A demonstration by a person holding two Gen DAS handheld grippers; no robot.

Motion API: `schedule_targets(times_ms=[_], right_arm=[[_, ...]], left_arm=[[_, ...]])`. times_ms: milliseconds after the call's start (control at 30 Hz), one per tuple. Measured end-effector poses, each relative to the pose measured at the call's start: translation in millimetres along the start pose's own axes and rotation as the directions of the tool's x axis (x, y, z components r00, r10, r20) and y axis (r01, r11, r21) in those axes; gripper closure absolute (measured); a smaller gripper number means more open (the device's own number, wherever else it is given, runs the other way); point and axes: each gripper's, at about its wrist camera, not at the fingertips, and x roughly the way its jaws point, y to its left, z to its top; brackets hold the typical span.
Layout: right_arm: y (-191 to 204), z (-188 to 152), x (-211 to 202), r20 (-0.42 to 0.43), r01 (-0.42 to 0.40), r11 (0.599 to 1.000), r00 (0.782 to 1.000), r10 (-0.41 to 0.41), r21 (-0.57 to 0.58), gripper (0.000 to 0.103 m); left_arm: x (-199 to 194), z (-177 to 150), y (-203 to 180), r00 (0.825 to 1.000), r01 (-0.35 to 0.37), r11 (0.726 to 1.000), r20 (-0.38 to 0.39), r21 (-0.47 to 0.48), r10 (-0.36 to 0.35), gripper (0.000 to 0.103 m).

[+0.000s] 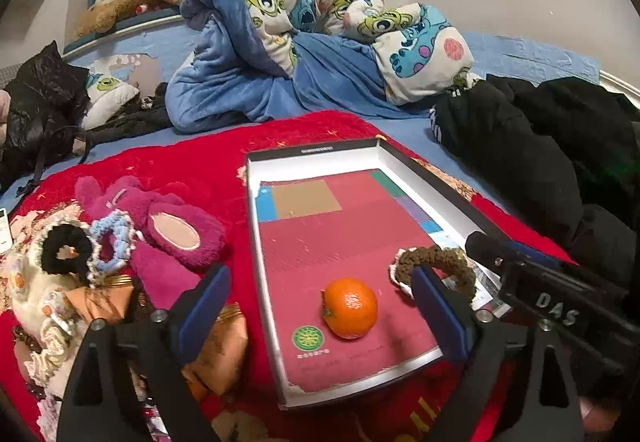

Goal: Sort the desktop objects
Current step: 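Open left gripper to drop the mandarin in the box while right releases the scrunchie, then withdraw both grippers from the box back toward the item pile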

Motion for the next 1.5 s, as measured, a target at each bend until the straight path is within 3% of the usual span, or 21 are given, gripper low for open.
schedule_targets(times_ms=[167,200,233,433,533,700,867,1100,1500], right_arm=[[3,3,-1,-0.023,-0.048,0.999,0.999,0.048,0.01,0.029],[4,4,-2,-0.016,-0.034,0.999,0.999,0.034,0.007,0.017],[5,4,-4,-0.009,-0.033,0.999,0.999,0.033,0.005,0.013],[4,7,-7,-0.004,-0.07,0.997,0.998,0.07,0.023,0.0],[11,8,-15,0.036,0.005,0.999,0.999,-0.003,-0.045,0.0],[19,11,-29,0.096,0.075,0.987,0.993,-0.062,-0.141,0.0],[17,13,-34,0.102,0.05,0.993,0.994,-0.038,-0.111,0.0],[21,14,-42,0.125,0.053,0.993,0.991,-0.04,-0.108,0.0],[25,14,-59,0.136,-0.019,0.999,0.99,0.025,-0.046,0.0]], left_arm=[[-4,1,17,0.999,0.051,0.997,0.002,-0.064,-0.051,0.007],[-4,1,22,0.998,0.065,0.994,-0.002,-0.086,-0.065,0.007],[-5,1,26,0.998,0.07,0.992,-0.001,-0.1,-0.07,0.006],[-11,5,35,0.998,0.069,0.991,0.013,-0.114,-0.068,0.002],[-12,7,33,0.999,0.036,0.995,0.005,-0.096,-0.036,0.002],[-15,11,35,0.999,0.051,0.993,-0.007,-0.11,-0.052,0.002],[-23,15,40,0.998,0.057,0.99,0.004,-0.126,-0.056,0.002],[-51,23,38,0.998,0.057,0.995,0.046,-0.076,-0.053,0.002],[-99,25,84,0.998,-0.044,0.997,0.04,-0.059,0.047,0.002]])
